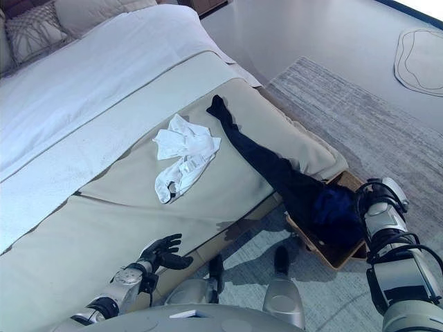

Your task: Pick up the clothes from the bed and place them into the basket

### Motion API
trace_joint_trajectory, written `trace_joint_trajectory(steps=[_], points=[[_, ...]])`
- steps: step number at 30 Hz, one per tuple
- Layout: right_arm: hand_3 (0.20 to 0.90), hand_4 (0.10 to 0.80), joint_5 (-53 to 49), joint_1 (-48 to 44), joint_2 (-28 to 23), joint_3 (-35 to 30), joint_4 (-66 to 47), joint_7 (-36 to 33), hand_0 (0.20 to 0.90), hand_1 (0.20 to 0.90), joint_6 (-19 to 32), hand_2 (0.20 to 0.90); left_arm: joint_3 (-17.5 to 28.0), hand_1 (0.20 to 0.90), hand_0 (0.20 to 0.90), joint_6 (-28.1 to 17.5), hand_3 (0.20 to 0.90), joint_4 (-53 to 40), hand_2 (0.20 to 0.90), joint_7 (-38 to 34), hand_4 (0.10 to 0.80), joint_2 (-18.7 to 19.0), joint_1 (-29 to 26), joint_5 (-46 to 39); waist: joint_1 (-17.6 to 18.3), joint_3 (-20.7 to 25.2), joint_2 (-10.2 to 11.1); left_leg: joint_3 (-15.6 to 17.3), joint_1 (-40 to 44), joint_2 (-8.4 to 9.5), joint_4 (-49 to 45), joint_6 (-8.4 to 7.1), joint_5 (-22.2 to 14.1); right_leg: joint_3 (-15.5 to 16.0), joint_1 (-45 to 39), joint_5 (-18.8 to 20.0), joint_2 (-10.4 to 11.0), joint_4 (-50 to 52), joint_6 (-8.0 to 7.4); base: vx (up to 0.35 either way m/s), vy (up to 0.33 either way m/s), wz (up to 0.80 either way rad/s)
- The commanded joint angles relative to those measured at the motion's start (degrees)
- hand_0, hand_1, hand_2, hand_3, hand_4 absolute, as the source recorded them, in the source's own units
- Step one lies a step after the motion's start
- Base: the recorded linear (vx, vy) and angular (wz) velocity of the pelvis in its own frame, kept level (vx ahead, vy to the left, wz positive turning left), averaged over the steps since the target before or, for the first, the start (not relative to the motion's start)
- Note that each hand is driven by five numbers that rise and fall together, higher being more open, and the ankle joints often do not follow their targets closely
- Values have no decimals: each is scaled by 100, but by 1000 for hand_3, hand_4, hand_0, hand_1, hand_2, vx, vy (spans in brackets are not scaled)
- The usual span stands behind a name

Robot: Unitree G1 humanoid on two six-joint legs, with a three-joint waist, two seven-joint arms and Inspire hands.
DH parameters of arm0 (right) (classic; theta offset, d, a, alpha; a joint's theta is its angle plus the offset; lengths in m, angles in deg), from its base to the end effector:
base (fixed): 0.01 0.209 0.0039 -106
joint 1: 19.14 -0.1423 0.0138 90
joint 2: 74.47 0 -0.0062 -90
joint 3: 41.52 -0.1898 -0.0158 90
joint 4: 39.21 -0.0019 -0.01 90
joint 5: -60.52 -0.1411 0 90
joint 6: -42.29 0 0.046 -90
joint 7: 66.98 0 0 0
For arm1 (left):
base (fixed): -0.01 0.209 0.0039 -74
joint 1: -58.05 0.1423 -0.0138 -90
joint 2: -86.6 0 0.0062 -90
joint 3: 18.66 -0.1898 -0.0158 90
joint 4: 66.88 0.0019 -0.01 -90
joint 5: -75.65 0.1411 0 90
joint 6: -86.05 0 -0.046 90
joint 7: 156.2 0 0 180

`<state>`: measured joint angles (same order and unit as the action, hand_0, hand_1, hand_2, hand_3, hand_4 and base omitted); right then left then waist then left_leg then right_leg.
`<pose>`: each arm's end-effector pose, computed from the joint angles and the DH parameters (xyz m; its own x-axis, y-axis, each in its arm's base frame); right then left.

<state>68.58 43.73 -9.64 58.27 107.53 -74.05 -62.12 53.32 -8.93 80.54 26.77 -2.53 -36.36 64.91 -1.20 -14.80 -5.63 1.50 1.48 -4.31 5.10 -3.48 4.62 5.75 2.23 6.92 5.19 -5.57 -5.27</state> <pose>0.2469 -0.3471 0.0409 0.6838 -0.6146 -0.3933 0.0489 0.5763 -0.8158 0.1384 0.2151 -0.0991 0.6338 0.0017 -0.7735 0.1940 0.9677 0.1610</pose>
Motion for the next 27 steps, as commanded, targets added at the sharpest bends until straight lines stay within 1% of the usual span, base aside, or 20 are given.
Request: trace_joint_trajectory(steps=[1, 4, 5, 7, 10, 12, 15, 17, 18, 19, 20, 21, 22, 24, 27], points=[[900, 800, 28, -329, -699, 150, -734, -34, 900, 900, 23, 900, 51, 900, 900, -97, 900, -63, 900, -75, 800, 505, -104, -15, 46, 170, 525, -61, -56, 174, -235, 35, -346, -103, -195, -478, -123, 409, 211, 9, 32, -4], [900, 800, -72, -132, -973, -57, -1368, 139, 900, 900, -128, 900, 191, 900, 900, -68, 900, -99, 900, -115, 800, 521, 1, -38, 86, 143, 592, -43, -41, 151, -172, 24, -316, -112, -191, -475, -134, 407, 206, 32, 54, -1], [900, 800, -8, -55, -1101, -218, -1687, 210, 900, 900, -190, 900, 278, 900, 900, -64, 900, -79, 900, -131, 800, 519, 67, -53, 104, 150, 630, -35, -28, 144, -154, 17, -312, -109, -195, -483, -136, 412, 202, 67, 74, 1], [900, 800, -27, 22, -1222, -465, -2152, 44, 900, 900, -33, 900, 388, 900, 900, -91, 900, -50, 900, -162, 800, 478, 177, -49, 97, 165, 670, -48, -12, 138, -153, 16, -315, -94, -212, -504, -135, 437, 200, 99, 84, 0], [900, 800, 205, 15, -1132, -559, -2897, 174, 900, 900, 252, 900, 467, 900, 900, -151, 900, 42, 900, -219, 800, 384, 234, -85, 43, 173, 726, -109, -61, 185, -310, 32, -384, -68, -201, -541, -99, 505, 203, 99, 106, 0], [900, 800, 325, -18, -1072, -483, -3364, 431, 900, 900, 229, 900, 529, 900, 900, -135, 900, -8, 900, -254, 800, 326, 237, -135, -25, 140, 759, -180, -153, 243, -496, 53, -444, -28, -171, -552, -67, 554, 224, 39, 109, 1], [900, 800, 458, -157, -1002, -286, -3437, 444, 900, 900, 420, 900, 535, 900, 900, -165, 900, -33, 900, -255, 800, 275, 212, -178, -141, 67, 795, -276, -259, 315, -691, 81, -507, 40, -155, -549, -25, 582, 245, 19, 76, 11], [900, 800, 446, -461, -936, 1, -3247, 270, 900, 900, 667, 900, 468, 900, 900, -210, 900, -64, 900, -294, 800, 203, 233, -151, -325, -12, 817, -402, -336, 391, -853, 111, -562, 160, -186, -532, 24, 585, 261, 49, 116, 19], [900, 800, 359, -680, -879, 135, -3097, 248, 900, 900, 659, 900, 427, 900, 900, -198, 900, -71, 900, -307, 800, 189, 223, -165, -410, -48, 821, -450, -369, 424, -907, 120, -575, 213, -196, -530, 49, 598, 266, 67, 170, 37], [900, 800, 266, -1205, -774, 431, -2560, 185, 900, 900, 578, 900, 308, 900, 900, -244, 900, -37, 900, -317, 800, 181, 218, -168, -613, -114, 807, -578, -429, 481, -989, 132, -595, 335, -219, -535, 101, 617, 269, 56, 140, 41], [900, 800, 229, -1328, -752, 508, -2425, 155, 900, 900, 582, 900, 290, 900, 900, -252, 900, -27, 900, -316, 800, 178, 213, -167, -646, -130, 802, -607, -438, 492, -1001, 136, -598, 362, -227, -536, 111, 619, 268, 85, 165, 47], [900, 800, 97, -1805, -637, 823, -1927, 90, 900, 900, 482, 900, 199, 900, 900, -268, 900, 0, 900, -324, 800, 186, 183, -225, -848, -191, 791, -739, -491, 546, -1052, 154, -605, 486, -243, -543, 167, 640, 261, 63, 114, 33], [900, 800, 92, -1881, -619, 878, -1865, 78, 900, 900, 482, 900, 196, 900, 900, -261, 900, 0, 900, -339, 800, 184, 176, -275, -864, -204, 787, -762, -502, 555, -1066, 155, -609, 508, -246, -547, 177, 646, 259, 59, 128, 42], [900, 800, 13, -2303, -506, 1179, -1398, -117, 900, 900, 446, 900, 123, 900, 900, -260, 900, -6, 900, -311, 800, 231, 94, -348, -1044, -290, 772, -897, -601, 607, -1140, 177, -608, 641, -219, -565, 239, 720, 252, 20, 87, 51], [900, 800, -195, -2928, -332, 1460, -598, -366, 900, 900, 234, 900, -13, 900, 900, -237, 900, 21, 900, -286, 800, 329, -87, -429, -1348, -481, 734, -1145, -794, 693, -1239, 240, -580, 858, -103, -628, 349, 960, 234, 37, 65, 56]])
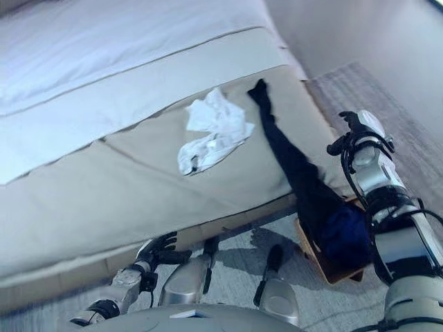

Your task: Pick up the clothes from the bed and place them into the basket

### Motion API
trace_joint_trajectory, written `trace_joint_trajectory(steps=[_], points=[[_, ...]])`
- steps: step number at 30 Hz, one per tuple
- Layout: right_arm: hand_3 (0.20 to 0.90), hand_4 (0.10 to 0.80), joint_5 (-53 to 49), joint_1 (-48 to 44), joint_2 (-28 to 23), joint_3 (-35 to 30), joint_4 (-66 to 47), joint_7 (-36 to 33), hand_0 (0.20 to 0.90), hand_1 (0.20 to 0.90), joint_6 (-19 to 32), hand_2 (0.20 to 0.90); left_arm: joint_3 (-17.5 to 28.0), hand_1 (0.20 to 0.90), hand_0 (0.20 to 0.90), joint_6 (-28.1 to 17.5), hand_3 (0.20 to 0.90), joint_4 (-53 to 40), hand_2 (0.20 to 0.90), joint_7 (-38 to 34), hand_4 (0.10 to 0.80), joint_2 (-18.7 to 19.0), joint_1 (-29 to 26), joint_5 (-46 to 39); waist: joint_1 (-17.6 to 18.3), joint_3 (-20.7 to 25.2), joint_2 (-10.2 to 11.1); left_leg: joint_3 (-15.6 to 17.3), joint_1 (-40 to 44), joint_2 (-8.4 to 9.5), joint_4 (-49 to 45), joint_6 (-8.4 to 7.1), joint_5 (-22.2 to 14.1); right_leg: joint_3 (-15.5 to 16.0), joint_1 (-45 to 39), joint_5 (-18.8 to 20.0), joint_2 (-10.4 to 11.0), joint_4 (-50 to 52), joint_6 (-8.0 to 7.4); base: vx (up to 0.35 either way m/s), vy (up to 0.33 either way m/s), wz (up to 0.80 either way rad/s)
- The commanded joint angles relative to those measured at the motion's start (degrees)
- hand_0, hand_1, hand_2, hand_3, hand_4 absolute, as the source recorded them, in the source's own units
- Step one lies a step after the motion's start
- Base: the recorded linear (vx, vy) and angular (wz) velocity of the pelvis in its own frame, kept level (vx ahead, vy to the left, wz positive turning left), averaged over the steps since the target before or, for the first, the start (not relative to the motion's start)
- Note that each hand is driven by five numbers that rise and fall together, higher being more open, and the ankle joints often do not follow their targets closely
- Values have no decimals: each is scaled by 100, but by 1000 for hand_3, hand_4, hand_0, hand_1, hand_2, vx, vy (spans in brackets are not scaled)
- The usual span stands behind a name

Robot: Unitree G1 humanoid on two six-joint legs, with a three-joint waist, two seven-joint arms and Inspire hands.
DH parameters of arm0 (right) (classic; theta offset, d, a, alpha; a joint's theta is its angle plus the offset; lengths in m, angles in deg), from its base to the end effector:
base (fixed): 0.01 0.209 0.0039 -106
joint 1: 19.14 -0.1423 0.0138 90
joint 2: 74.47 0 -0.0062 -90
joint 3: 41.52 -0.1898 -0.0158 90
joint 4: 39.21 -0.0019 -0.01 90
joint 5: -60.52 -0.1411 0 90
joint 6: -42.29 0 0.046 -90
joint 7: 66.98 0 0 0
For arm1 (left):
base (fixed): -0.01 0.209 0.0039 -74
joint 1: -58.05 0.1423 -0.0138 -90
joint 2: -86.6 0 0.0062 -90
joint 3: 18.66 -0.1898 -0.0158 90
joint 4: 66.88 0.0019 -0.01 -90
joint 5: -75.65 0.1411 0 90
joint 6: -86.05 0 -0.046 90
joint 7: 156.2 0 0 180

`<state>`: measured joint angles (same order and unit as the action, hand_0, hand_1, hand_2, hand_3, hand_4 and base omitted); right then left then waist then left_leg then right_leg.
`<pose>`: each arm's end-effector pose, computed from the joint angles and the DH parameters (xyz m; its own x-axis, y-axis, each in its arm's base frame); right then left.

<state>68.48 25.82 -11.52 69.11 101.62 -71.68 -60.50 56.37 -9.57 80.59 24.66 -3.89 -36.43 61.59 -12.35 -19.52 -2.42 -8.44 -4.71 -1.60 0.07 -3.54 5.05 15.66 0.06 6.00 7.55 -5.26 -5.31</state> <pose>0.3212 -0.3047 0.1305 0.9027 -0.4071 -0.1394 0.0978 0.5097 -0.8548 0.1406 0.2126 -0.0987 0.6591 0.0512 -0.7503 0.0735 0.9885 0.1320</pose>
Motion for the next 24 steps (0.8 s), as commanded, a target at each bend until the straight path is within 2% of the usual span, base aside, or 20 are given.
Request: trace_joint_trajectory(steps=[1, 3, 6, 8, 17, 24], points=[[900, 800, -245, -1319, -88, 387, 302, -674, 900, 900, -19, 900, -339, 900, 900, -175, 900, 50, 900, -69, 800, 503, -124, -108, -336, -73, 403, -235, -233, 451, -770, 268, -617, -61, 142, -554, 142, 1009, 226, 75, 36, 47], [900, 800, -599, -1623, 85, 373, 985, -786, 900, 900, -253, 900, -381, 900, 900, -268, 900, 99, 900, -25, 800, 605, -132, -81, -567, -212, 369, -423, -359, 515, -840, 319, -602, 101, 193, -581, 207, 1157, 190, 94, 13, 54], [900, 800, -852, -1829, 196, 323, 1447, -851, 900, 900, -407, 900, -436, 900, 900, -330, 900, 96, 900, 4, 800, 675, -156, -142, -729, -322, 323, -555, -472, 562, -877, 359, -580, 220, 241, -619, 262, 1275, 163, 46, 18, 48], [900, 800, -1122, -1992, 266, 289, 1738, -894, 900, 900, -798, 900, -458, 900, 900, -416, 900, 65, 900, 28, 800, 741, -192, -165, -910, -485, 257, -687, -624, 603, -924, 390, -561, 338, 353, -666, 310, 1479, 152, 13, 6, 49], [900, 800, -1362, -2312, 495, 382, 2120, -675, 900, 900, -1491, 900, -442, 900, 900, -495, 900, -284, 900, -64, 800, 766, -259, -252, -1168, -856, 185, -852, -1183, 686, -1119, 416, -425, 509, 878, -669, 397, 1907, 107, -24, 11, 16], [900, 800, -1016, -2524, 683, 673, 2380, -5, 900, 900, -1765, 900, -557, 900, 900, -470, 900, -490, 900, -66, 800, 827, -364, -270, -1269, -993, 196, -903, -1355, 667, -1098, 390, -329, 573, 1055, -649, 365, 1962, 80, -25, -34, 2]])
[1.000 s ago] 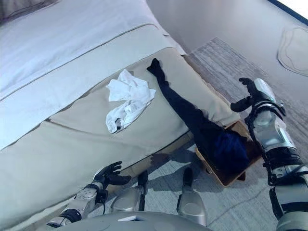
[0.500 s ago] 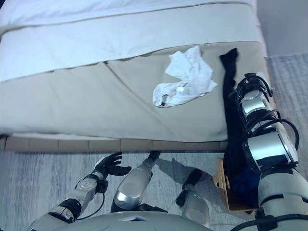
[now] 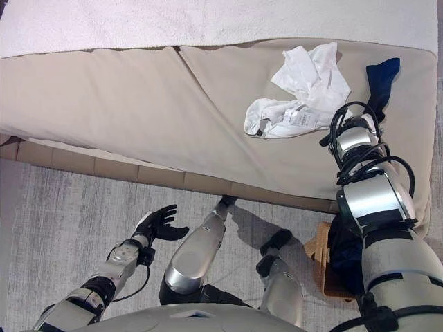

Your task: Pick up the clothes from the bed and place them into the basket

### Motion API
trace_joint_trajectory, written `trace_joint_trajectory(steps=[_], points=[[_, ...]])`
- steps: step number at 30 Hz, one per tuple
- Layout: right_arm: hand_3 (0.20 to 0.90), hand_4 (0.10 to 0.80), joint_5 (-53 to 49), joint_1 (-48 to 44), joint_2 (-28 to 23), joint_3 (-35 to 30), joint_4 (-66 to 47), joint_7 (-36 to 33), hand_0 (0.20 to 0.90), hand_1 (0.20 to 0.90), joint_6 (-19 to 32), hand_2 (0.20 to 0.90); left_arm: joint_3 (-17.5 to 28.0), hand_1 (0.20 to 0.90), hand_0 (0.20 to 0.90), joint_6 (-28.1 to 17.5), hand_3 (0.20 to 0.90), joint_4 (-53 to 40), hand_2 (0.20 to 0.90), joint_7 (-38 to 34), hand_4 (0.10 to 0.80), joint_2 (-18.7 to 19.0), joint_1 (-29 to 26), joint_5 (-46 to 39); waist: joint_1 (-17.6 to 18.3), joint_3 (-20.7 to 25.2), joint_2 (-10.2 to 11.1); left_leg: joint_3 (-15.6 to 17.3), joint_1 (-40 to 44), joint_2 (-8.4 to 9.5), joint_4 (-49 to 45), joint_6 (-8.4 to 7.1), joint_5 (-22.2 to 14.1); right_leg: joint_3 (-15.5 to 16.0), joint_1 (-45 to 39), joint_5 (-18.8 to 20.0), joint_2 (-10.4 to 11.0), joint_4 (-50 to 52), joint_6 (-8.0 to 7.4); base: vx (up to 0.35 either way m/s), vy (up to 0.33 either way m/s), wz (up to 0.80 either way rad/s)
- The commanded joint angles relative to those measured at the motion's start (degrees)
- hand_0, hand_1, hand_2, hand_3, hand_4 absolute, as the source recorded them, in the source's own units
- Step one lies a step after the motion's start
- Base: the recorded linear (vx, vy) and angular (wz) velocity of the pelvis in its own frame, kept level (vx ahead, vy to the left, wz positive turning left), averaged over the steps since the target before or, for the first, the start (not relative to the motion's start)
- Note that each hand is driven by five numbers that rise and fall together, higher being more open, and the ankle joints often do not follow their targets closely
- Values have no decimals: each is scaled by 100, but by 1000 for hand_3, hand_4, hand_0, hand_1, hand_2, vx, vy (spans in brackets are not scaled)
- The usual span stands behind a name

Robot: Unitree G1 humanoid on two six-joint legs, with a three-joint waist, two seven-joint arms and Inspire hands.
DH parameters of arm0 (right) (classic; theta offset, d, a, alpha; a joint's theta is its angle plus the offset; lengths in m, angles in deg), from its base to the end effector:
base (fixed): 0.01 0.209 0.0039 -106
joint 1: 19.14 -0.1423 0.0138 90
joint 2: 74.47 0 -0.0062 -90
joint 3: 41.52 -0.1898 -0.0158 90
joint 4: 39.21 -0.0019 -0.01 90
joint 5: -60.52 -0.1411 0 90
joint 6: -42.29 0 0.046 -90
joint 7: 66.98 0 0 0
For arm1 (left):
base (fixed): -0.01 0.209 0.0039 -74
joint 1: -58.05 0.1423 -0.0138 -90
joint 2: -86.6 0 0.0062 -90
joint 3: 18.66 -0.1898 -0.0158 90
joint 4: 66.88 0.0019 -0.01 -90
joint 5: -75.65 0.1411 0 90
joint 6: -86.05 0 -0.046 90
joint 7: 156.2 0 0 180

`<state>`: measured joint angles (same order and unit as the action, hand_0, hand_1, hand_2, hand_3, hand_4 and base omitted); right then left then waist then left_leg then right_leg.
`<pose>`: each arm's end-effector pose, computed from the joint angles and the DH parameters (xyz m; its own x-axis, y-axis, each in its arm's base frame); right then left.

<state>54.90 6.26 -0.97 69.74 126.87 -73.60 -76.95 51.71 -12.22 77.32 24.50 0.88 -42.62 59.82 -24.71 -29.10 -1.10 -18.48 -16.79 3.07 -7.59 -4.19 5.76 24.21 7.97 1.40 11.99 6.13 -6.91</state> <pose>0.3521 -0.2724 0.1451 0.6925 -0.5707 -0.4413 0.1906 0.7347 -0.6510 0.1845 0.2225 -0.0713 0.7870 0.0177 -0.6167 0.1385 0.9690 0.2045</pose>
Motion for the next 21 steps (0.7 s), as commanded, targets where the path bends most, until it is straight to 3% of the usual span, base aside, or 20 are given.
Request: trace_joint_trajectory(steps=[1, 2, 4, 5, 7, 8, 9, 12, 13, 16, 21], points=[[741, 641, 495, -610, -356, 727, -103, 268, 764, 764, -52, 764, -111, 900, 900, -185, 900, -197, 900, -45, 800, 381, 230, -99, -38, -57, 87, 100, -154, 185, -299, 445, -381, -288, 269, -169, -111, 779, 221, -45, -82, 3], [527, 427, 511, -664, -335, 835, -102, 215, 580, 580, 59, 580, -140, 900, 900, -166, 900, -218, 900, -55, 800, 402, 206, -108, -35, -69, 114, 97, -155, 173, -264, 436, -366, -298, 271, -151, -149, 730, 204, -51, -88, 4], [502, 402, 493, -763, -297, 936, -166, 84, 559, 559, 124, 559, -170, 900, 900, -188, 900, -191, 900, -80, 800, 406, 187, -121, -24, -69, 159, 112, -133, 144, -196, 416, -348, -323, 255, -134, -205, 649, 188, -45, -63, 3], [205, 105, 609, -807, -280, 974, -246, 6, 305, 305, 236, 305, -172, 900, 900, -218, 900, -176, 900, -93, 800, 415, 204, -116, -13, -69, 200, 134, -105, 113, -135, 405, -344, -346, 238, -124, -246, 590, 177, -57, -61, -1], [200, 100, 532, -859, -279, 1052, -335, -262, 300, 300, 443, 300, -177, 900, 900, -231, 900, -161, 900, -114, 800, 419, 208, -105, 2, -65, 238, 151, -77, 78, -64, 385, -330, -365, 223, -117, -285, 526, 160, -52, -41, -4], [356, 256, 419, -918, -296, 1086, -476, -765, 434, 434, 641, 434, -200, 900, 900, -223, 900, -163, 900, -141, 800, 424, 216, -155, 31, -50, 260, 166, -48, 53, -20, 369, -323, -389, 216, -115, -315, 495, 157, -41, -8, -7], [900, 800, 489, -945, -303, 1065, -594, -1247, 900, 900, 923, 900, -208, 900, 900, -234, 900, -148, 900, -145, 800, 416, 224, -181, 56, -45, 266, 179, -28, 38, -6, 363, -325, -403, 211, -117, -326, 488, 158, -48, 8, -14], [900, 800, 1065, -863, -336, 798, -1756, -2831, 900, 900, 1272, 900, -176, 900, 900, -348, 900, -105, 900, -235, 800, 281, 346, -227, 219, -19, 288, 262, 29, -7, 23, 356, -361, -523, 237, -136, -374, 491, 160, -54, 40, -18], [900, 800, 1176, -825, -363, 753, -2010, -3016, 900, 900, 1329, 900, -162, 900, 900, -366, 900, -100, 900, -242, 800, 253, 365, -240, 257, -14, 287, 284, 32, -11, 26, 354, -365, -549, 247, -138, -377, 492, 158, -60, 68, -16], [900, 800, 1130, -574, -465, 628, -2648, -3174, 900, 900, 1492, 900, -121, 900, 900, -334, 900, -88, 900, -205, 800, 186, 365, -274, 396, 17, 269, 368, 90, -47, 76, 345, -390, -631, 254, -158, -379, 462, 169, -51, 66, -18], [900, 800, 1139, -363, -628, 591, -2506, -3106, 900, 900, 1684, 900, -148, 900, 900, -415, 900, 42, 900, -146, 800, 143, 330, -324, 492, 70, 262, 442, 112, -73, 104, 328, -410, -676, 238, -170, -369, 389, 202, -34, 22, -10]])
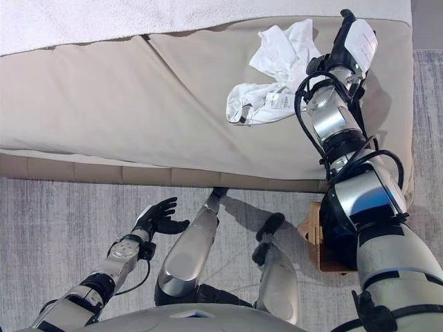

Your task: Pick up the clothes from the bed and place them into the basket

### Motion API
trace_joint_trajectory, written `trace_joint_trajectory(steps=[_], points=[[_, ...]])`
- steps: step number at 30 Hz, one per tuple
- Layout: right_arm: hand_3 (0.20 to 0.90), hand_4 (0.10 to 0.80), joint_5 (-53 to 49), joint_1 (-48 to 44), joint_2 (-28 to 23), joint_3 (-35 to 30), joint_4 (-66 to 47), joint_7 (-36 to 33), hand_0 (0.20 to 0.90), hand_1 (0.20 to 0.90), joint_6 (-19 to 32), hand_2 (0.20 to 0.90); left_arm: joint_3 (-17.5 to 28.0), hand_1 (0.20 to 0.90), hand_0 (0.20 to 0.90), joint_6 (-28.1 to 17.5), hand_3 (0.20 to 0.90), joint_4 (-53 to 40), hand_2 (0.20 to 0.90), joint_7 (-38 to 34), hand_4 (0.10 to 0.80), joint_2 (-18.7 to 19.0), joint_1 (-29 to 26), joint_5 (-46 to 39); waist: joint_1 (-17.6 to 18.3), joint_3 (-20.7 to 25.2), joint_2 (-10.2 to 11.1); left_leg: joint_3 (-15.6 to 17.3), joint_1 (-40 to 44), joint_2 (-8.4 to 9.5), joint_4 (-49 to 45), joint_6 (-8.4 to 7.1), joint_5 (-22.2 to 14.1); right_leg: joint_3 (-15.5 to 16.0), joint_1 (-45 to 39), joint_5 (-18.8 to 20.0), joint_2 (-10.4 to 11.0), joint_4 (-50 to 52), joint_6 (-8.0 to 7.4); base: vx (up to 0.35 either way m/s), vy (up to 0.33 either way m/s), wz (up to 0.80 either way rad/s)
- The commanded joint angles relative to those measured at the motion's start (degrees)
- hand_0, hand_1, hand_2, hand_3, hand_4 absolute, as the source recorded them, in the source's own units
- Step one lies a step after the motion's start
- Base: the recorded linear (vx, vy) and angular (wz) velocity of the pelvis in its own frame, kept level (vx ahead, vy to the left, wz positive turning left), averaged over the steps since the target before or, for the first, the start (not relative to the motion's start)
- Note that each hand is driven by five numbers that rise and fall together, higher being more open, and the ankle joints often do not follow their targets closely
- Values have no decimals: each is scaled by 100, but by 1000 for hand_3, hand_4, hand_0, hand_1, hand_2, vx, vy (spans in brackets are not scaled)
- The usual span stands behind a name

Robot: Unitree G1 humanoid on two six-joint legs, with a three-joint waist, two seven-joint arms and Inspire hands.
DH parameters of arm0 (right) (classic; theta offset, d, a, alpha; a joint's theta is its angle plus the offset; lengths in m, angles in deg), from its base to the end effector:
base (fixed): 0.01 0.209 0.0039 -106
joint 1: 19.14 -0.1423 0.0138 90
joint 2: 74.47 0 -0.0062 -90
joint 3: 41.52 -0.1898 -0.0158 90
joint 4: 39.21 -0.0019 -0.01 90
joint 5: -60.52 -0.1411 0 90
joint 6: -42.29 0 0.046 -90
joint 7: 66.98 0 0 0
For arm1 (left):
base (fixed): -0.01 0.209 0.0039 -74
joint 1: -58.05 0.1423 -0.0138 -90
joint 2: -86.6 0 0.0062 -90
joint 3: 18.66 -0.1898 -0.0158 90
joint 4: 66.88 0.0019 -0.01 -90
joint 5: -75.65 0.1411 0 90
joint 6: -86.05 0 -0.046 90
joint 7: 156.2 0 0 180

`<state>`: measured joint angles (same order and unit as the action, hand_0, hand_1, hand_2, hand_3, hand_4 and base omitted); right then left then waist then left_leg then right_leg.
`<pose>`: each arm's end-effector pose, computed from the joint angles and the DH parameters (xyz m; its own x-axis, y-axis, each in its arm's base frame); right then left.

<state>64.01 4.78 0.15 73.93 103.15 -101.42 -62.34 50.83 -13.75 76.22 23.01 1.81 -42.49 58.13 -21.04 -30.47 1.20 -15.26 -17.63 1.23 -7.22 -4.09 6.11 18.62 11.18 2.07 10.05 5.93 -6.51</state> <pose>0.3761 -0.2039 0.2122 0.7892 -0.4580 0.4091 0.6074 0.4832 -0.6306 0.1863 0.2245 -0.0679 0.8128 0.0339 -0.5815 0.1125 0.9704 0.2138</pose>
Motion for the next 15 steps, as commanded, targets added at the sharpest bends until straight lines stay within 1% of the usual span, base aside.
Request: trace_joint_trajectory(steps=[1, 3, 5, 8, 10, 13, 15], points=[[900, 800, 179, -190, -747, 154, -56, -257, 900, 900, 227, 900, -68, 900, 900, -281, 900, 168, 900, 10, 800, 42, 304, -163, 134, 208, 26, 133, 182, 111, 54, 315, -448, -123, -71, -236, -171, 410, 167, -30, 14, -3], [900, 800, -35, -158, -741, 116, 101, 25, 900, 900, 25, 900, -65, 900, 900, -280, 900, 156, 900, 2, 800, 26, 286, -162, 139, 202, 15, 155, 169, 107, 46, 309, -448, -125, -67, -239, -165, 405, 173, -31, 14, -10], [900, 800, -768, -128, -675, 11, 611, 340, 900, 900, 155, 900, -77, 900, 900, -251, 900, 158, 900, -14, 800, 1, 242, -168, 121, 180, -16, 165, 170, 93, 51, 297, -442, -103, -76, -249, -153, 398, 195, -25, 16, -9], [900, 800, -963, -124, -571, -174, 1231, 727, 900, 900, 349, 900, -88, 900, 900, -239, 900, 180, 900, -36, 800, -51, 175, -196, 78, 152, -63, 146, 142, 95, 38, 281, -423, -53, -82, -273, -141, 418, 223, -6, 9, -3], [900, 800, -1108, -159, -543, -217, 1379, 791, 900, 900, 252, 900, -95, 900, 900, -233, 900, 166, 900, -50, 800, -72, 138, -212, 44, 114, -94, 125, 94, 110, 12, 277, -400, -7, -56, -289, -128, 461, 236, 0, 0, 0], [900, 800, -1306, -193, -538, -334, 1606, 669, 900, 900, 122, 900, -96, 900, 900, -265, 900, 149, 900, -48, 800, -90, 163, -218, -20, 68, -168, 80, 29, 127, -9, 282, -363, 80, 3, -338, -105, 585, 249, 0, 0, 0], [900, 800, -1497, -233, -567, -492, 1757, 514, 900, 900, -49, 900, -100, 900, 900, -314, 900, 131, 900, -29, 800, -111, 218, -233, -77, 68, -255, 25, -76, 149, -20, 282, -313, 153, 108, -390, -73, 716, 257, 31, 24, 7]])
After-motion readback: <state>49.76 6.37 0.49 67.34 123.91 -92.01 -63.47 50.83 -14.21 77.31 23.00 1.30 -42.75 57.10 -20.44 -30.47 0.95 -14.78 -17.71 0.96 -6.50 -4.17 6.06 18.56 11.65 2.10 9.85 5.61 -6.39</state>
